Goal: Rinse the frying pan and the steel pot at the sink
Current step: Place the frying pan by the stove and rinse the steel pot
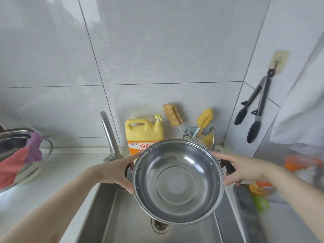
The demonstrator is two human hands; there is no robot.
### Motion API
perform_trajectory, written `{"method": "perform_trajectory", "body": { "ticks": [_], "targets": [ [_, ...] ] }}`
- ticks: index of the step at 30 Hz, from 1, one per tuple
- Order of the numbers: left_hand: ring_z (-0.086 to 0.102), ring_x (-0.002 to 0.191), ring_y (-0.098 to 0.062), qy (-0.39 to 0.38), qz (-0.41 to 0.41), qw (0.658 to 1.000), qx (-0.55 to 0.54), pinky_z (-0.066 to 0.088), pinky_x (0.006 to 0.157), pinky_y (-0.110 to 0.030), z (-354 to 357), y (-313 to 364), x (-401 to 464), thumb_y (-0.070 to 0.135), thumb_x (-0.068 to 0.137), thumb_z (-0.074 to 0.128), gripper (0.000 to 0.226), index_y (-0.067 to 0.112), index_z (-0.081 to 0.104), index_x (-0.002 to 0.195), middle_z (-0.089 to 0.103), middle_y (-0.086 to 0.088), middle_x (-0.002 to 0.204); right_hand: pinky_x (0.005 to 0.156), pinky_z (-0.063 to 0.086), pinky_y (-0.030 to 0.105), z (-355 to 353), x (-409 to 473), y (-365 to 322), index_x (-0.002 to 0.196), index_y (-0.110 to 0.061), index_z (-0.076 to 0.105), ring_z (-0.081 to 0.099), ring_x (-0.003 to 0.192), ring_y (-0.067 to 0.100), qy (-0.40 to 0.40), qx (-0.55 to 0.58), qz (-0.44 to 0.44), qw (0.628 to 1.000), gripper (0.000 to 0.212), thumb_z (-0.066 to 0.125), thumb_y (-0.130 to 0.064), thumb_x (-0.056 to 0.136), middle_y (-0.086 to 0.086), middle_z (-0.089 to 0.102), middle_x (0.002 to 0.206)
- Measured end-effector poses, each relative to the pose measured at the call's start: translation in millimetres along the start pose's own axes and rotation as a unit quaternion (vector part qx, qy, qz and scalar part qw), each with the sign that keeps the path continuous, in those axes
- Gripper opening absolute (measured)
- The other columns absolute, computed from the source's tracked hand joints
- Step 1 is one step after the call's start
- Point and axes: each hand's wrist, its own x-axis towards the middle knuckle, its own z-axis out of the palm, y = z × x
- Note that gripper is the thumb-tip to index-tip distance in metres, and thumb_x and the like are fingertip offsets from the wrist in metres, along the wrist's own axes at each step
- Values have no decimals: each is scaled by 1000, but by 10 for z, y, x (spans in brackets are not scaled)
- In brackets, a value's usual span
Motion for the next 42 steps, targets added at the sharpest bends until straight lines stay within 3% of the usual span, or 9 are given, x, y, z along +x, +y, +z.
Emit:
{"method": "perform_trajectory", "body": {
  "ticks": [8, 12, 17, 20, 23, 28, 32, 38, 42],
  "targets": [
    [56, 104, 10, -59, 104, 992, 35, 45, 98, -24, 173, 843, 337, 13, 64, 92, 113, 51, 23, 146, 61, 29, 116, 59, 47, 28, 52, -1276, 320, 134, -58, 37, 50, 70, 13, 94, 31, 19, 995, 87, 77, -4, 79, -21, 66, 85],
    [59, 90, 12, -100, 166, 977, 91, 43, 70, -7, 493, 1623, 516, 6, 71, 86, 106, 45, 19, 142, 58, 43, 85, 58, 47, 25, 139, -2158, 678, 135, -57, 37, 49, 70, 17, 165, 61, 58, 983, 87, 75, -2, 80, -25, 65, 78],
    [56, 86, 12, -150, 237, 950, 134, 44, 77, -11, 1224, 2630, 628, 17, 66, 90, 108, 60, 24, 140, 61, 17, 121, 63, 53, 29, 479, -3491, 1209, 133, -61, 39, 59, 88, 18, 262, 119, 107, 952, 89, 80, -6, 77, -19, 65, 117],
    [57, 75, 5, -168, 288, 930, 156, 49, 71, -17, 1877, 3328, 547, 15, 63, 90, 106, 61, 27, 135, 62, 8, 117, 82, 57, 42, 742, -4438, 1527, 132, -65, 39, 61, 112, 19, 327, 141, 141, 924, 92, 87, -17, 71, -22, 50, 137],
    [54, 64, 6, -202, 339, 906, 155, 46, 63, -14, 2647, 4002, 432, 0, 66, 85, 100, 51, 34, 135, 65, 12, 102, 72, 54, 24, 1067, -5449, 1815, 133, -66, 36, 62, 86, -7, 376, 145, 182, 897, 96, 90, -25, 66, -26, 55, 123],
    [58, 79, -1, -272, 384, 862, 189, 53, 79, -23, 3999, 5071, 212, 26, 59, 93, 108, 67, 27, 134, 60, 10, 110, 62, 51, 27, 1824, -7082, 2200, 136, -64, 35, 62, 76, 11, 449, 182, 250, 839, 97, 90, -26, 65, -7, 65, 117],
    [45, 129, 1, -374, 433, 793, 210, 41, 106, -24, 5109, 6011, -152, 27, 59, 95, 113, 57, 25, 144, 50, 24, 139, 65, 52, 26, 2573, -8215, 2366, 137, -62, 34, 62, 78, 6, 511, 216, 288, 780, 97, 88, -22, 67, -14, 64, 118],
    [41, 121, 21, -469, 510, 676, 251, 34, 94, 1, 6774, 7259, -761, 14, 59, 95, 111, 49, 27, 140, 46, 42, 131, 71, 54, 25, 3788, -9468, 2401, 143, -54, 31, 61, 82, -9, 604, 282, 360, 653, 97, 86, -19, 71, -9, 54, 131],
    [36, 134, 6, -479, 565, 592, 316, 28, 118, -30, 7862, 7930, -1194, 37, 49, 97, 121, 64, 21, 139, 41, 27, 145, 72, 52, 24, 4464, -10046, 2301, 145, -46, 26, 62, 72, -2, 644, 323, 398, 568, 91, 79, -9, 79, -12, 54, 124]
  ]
}}
